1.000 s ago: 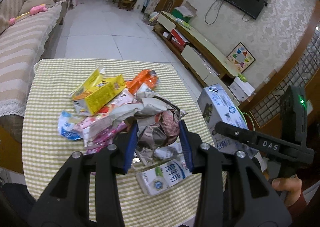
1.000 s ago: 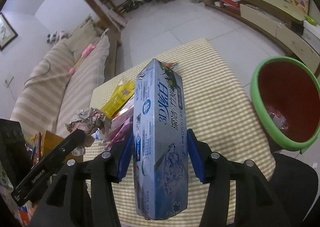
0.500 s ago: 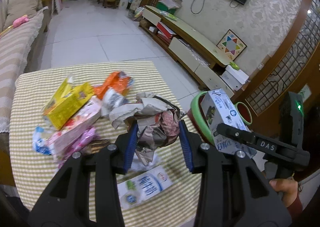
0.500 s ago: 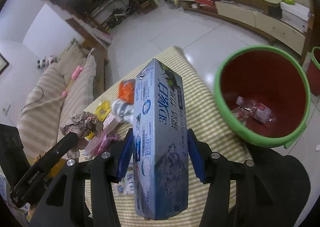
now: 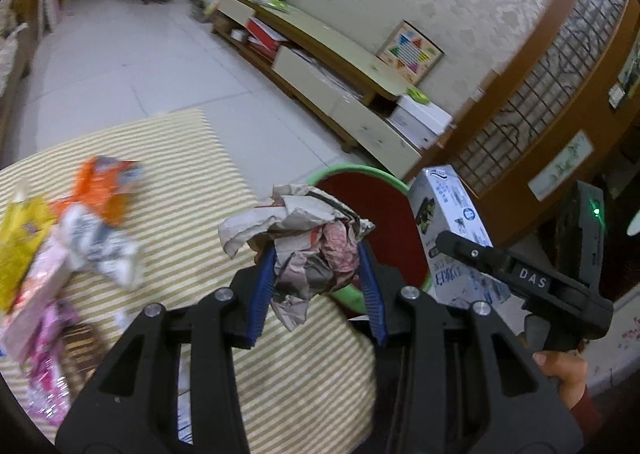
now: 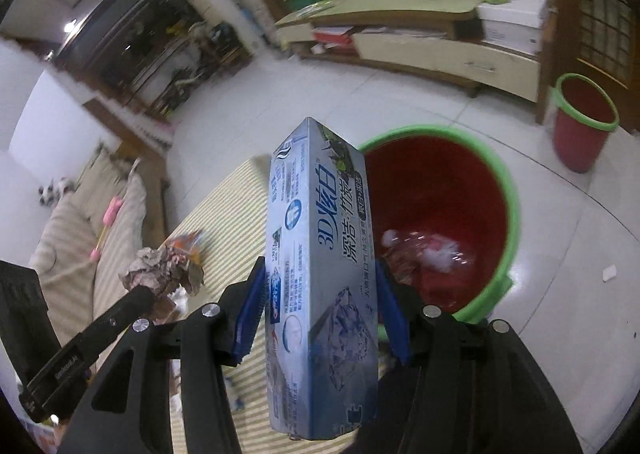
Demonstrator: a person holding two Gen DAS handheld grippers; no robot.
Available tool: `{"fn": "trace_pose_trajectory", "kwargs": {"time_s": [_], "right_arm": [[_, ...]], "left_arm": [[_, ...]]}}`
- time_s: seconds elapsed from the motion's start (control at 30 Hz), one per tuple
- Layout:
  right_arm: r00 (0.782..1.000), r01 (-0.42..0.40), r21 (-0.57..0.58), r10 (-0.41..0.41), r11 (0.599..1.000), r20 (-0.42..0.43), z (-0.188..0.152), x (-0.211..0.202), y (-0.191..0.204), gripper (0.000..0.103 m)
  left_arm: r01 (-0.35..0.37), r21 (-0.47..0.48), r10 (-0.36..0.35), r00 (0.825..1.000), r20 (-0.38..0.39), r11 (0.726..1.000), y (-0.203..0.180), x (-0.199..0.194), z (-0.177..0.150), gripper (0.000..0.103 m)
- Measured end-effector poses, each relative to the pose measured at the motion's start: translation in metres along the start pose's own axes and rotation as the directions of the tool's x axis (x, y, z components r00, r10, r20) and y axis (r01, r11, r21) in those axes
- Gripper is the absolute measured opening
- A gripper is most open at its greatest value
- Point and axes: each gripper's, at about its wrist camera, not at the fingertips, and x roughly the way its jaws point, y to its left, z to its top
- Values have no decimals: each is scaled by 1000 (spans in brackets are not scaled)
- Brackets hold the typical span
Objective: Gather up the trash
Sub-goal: 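Carry paper and box to the bucket and open both tools, then grasp yellow juice carton with left tool while right tool reaches pile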
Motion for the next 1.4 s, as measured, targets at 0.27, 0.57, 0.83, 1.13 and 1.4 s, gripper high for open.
{"fn": "trace_pose_trajectory", "kwargs": {"time_s": [0.27, 0.57, 0.83, 1.13, 1.4], "right_arm": [[998, 51, 73, -53, 996, 20, 24, 9, -46, 57], [993, 102, 107, -107, 989, 45, 34, 4, -66, 70], [997, 82, 75, -83, 994, 4, 17, 12, -42, 72], [994, 63, -17, -64, 998, -84, -10, 36, 5, 72], [991, 54, -99, -66, 994, -117, -21, 47, 42, 72]], "left_arm": [[60, 79, -56, 997, -62, 995, -43, 61, 22, 42], [54, 80, -51, 998, -39, 995, -50, 67, 26, 71], [-44, 49, 44, 999, 3, 998, -15, 23, 4, 73], [10, -271, -8, 1000, 6, 963, 67, -37, -51, 77], [69, -365, -59, 998, 39, 929, 106, -63, -100, 77]]}}
